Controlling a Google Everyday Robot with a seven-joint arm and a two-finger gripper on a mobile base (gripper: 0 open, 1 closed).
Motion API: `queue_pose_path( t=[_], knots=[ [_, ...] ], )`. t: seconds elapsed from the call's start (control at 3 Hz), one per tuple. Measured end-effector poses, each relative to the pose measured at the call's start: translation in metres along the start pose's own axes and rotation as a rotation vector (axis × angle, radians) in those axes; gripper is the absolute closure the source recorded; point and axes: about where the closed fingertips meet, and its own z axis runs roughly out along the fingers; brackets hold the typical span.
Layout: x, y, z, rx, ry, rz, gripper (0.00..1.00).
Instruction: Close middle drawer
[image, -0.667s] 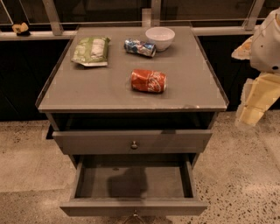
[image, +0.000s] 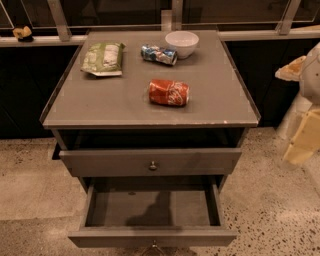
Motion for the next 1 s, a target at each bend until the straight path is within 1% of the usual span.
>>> queue_pose_path(
  t=[0.33, 0.67, 1.0],
  knots=[
    [0.021, 0.037, 0.012, 0.019, -0.009, 0.023, 0.0],
    [0.048, 0.07, 0.04, 0.033, -0.038, 0.069, 0.0],
    [0.068, 0.096, 0.08, 0.049, -0.067, 0.102, 0.0]
  ],
)
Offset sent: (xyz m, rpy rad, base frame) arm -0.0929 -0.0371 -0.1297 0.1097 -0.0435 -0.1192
